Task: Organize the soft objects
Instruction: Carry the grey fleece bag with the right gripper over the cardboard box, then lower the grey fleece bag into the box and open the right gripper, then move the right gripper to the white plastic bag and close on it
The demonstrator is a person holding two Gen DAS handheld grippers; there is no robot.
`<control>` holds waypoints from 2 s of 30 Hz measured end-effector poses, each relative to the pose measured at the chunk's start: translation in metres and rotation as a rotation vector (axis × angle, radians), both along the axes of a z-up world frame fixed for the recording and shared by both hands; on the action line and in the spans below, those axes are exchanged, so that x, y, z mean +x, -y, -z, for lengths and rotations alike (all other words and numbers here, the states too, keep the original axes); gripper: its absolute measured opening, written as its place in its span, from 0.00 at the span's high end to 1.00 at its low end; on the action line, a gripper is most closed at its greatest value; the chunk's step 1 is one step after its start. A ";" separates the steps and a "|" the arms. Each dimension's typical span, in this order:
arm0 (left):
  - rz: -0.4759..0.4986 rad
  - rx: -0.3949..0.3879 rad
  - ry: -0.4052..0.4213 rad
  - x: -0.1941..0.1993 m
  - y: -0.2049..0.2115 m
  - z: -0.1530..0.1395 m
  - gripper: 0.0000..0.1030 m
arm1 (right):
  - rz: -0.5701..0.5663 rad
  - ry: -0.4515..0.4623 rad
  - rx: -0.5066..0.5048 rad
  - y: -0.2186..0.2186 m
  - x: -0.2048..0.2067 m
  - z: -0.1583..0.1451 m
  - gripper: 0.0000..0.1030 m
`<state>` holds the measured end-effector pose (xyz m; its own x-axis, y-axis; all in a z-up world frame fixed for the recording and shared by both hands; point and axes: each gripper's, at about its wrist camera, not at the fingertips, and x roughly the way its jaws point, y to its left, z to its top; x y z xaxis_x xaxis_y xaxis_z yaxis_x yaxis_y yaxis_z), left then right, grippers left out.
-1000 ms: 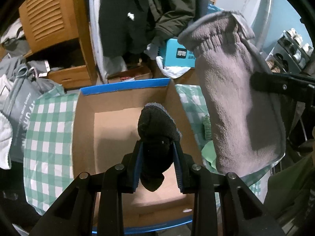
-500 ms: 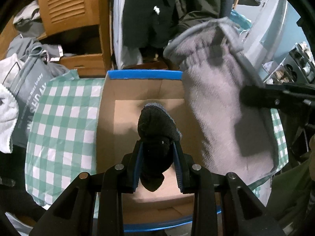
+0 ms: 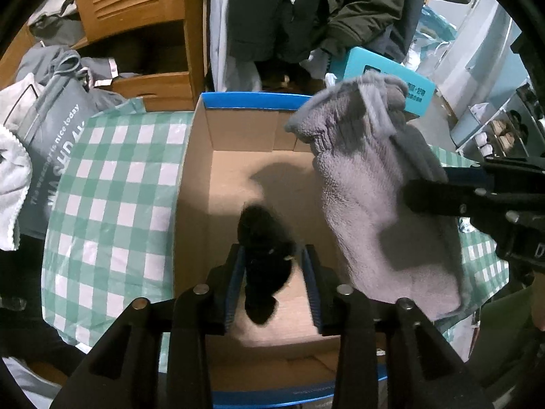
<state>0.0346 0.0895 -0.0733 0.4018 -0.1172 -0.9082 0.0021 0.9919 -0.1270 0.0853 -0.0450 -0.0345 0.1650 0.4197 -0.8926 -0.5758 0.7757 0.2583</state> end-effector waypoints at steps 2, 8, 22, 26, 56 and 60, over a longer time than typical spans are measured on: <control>-0.006 0.007 0.009 0.000 0.000 -0.002 0.50 | -0.001 0.001 -0.017 0.000 0.000 0.002 0.73; -0.003 0.005 0.007 0.001 0.002 -0.001 0.46 | 0.020 0.017 -0.037 0.008 0.001 0.006 0.51; 0.030 -0.058 -0.011 0.003 0.024 -0.006 0.42 | 0.036 0.095 -0.084 0.029 -0.008 -0.004 0.45; 0.049 -0.056 0.000 0.003 0.036 -0.012 0.37 | 0.041 0.106 -0.092 0.038 -0.011 -0.004 0.45; 0.252 -0.053 -0.041 0.007 0.150 -0.010 0.30 | 0.259 0.131 -0.107 0.181 -0.016 -0.003 0.32; 0.279 -0.037 -0.038 0.007 0.166 -0.010 0.26 | 0.283 0.129 -0.124 0.199 -0.017 0.004 0.32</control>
<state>0.0414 -0.0764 -0.0636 0.3152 -0.2517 -0.9150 0.2687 0.9484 -0.1684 0.0682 -0.2442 -0.0381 0.3746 0.2302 -0.8982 -0.3544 0.9307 0.0907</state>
